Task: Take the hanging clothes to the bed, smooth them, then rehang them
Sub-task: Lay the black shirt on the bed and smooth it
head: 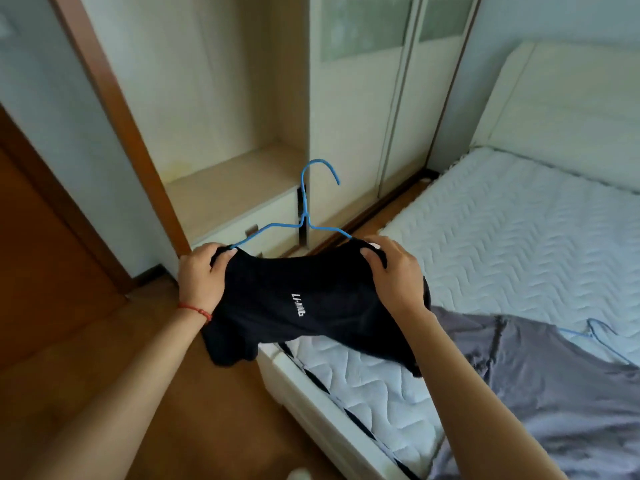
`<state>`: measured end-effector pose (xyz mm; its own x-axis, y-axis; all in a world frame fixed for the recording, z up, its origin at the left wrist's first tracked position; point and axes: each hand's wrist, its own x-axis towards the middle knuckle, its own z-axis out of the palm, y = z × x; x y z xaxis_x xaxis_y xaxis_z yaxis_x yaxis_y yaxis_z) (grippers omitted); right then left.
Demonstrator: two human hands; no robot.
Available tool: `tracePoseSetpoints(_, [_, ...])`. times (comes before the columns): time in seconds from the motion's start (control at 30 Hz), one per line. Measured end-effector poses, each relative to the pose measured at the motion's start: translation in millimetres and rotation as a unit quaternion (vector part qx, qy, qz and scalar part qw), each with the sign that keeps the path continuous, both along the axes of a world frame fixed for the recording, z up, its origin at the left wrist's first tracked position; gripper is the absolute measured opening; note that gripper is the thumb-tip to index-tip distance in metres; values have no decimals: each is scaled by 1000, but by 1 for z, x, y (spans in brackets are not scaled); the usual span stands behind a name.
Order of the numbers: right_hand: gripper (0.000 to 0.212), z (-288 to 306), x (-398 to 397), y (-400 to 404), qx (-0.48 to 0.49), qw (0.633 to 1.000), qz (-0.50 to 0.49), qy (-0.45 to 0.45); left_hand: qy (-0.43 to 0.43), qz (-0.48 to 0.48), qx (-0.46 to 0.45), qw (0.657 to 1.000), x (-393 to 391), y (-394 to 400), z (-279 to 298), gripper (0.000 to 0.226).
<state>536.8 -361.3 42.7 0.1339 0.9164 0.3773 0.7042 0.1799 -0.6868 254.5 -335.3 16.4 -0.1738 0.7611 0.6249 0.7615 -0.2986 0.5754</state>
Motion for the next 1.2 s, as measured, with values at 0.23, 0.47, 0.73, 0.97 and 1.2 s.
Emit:
tracePoseSetpoints(0.23, [22, 91, -37, 5, 79, 996, 0, -37, -1, 11, 86, 996, -53, 10, 111, 20])
tracePoseSetpoints(0.47, [25, 157, -96, 20, 121, 992, -22, -30, -28, -5, 138, 990, -112, 26, 184, 19])
tracePoseSetpoints(0.73, [20, 160, -138, 22, 133, 985, -90, -62, -50, -76, 132, 987, -151, 56, 209, 18])
tracePoseSetpoints(0.97, [33, 154, -85, 4, 164, 956, -224, -92, -61, -180, 86, 978, -85, 94, 199, 19])
tracePoseSetpoints(1.2, [17, 144, -5, -2, 130, 936, -312, -99, -101, -272, 13, 957, 22, 131, 179, 16])
